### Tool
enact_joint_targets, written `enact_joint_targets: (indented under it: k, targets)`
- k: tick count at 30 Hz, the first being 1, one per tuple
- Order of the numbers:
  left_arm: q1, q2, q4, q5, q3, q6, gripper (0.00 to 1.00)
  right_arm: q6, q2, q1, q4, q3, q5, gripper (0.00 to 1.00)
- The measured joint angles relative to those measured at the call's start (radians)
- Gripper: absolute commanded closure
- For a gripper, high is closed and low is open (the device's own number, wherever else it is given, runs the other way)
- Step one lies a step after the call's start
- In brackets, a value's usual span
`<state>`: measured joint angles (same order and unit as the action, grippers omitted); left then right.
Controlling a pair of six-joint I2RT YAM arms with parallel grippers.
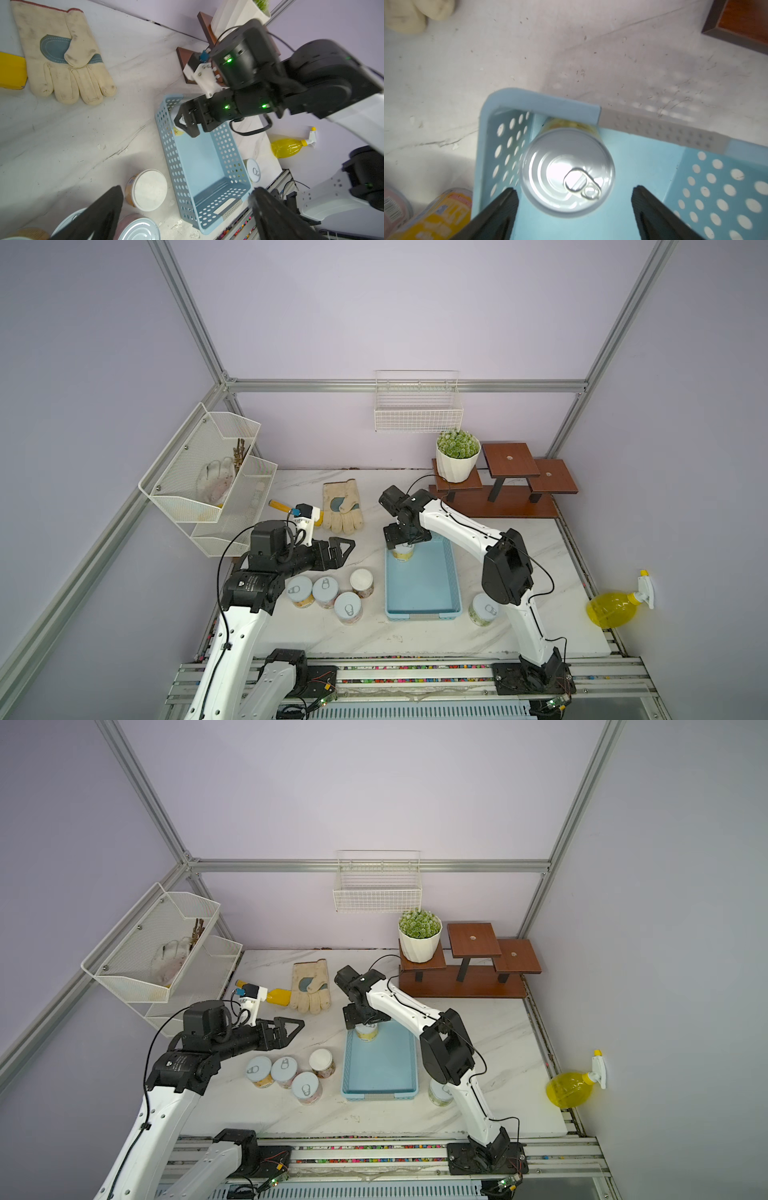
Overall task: Put the canned food in the basket
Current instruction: Place the canned food in the basket.
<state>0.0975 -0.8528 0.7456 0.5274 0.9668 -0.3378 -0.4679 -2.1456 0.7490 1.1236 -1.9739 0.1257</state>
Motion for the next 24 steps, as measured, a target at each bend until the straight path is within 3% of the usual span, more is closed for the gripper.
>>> enact_joint_targets:
  k: [9, 12, 14, 17, 24]
  targets:
    - [0.207, -0.119, 0.107, -0.227, 0.142, 0.046, 0.0, 0.028, 0.523, 0.0, -0.169, 0.397, 0.053, 0.11]
    - [0.271, -0.166, 0.114, -0.275, 0.162, 0.053, 0.0, 0.027, 0.672, 0.0, -0.262, 0.569, 0.089, 0.07]
    - [0.311, -0.203, 0.121, -0.307, 0.17, 0.06, 0.0, 0.02, 0.785, -0.002, -0.344, 0.714, 0.105, 0.12]
    - [0.359, -0.254, 0.148, -0.364, 0.178, 0.066, 0.0, 0.011, 0.921, -0.002, -0.432, 0.882, 0.114, 0.1]
    - [0.438, -0.37, 0.233, -0.508, 0.187, 0.069, 0.0, -0.002, 1.091, -0.024, -0.495, 1.007, 0.107, 0.05]
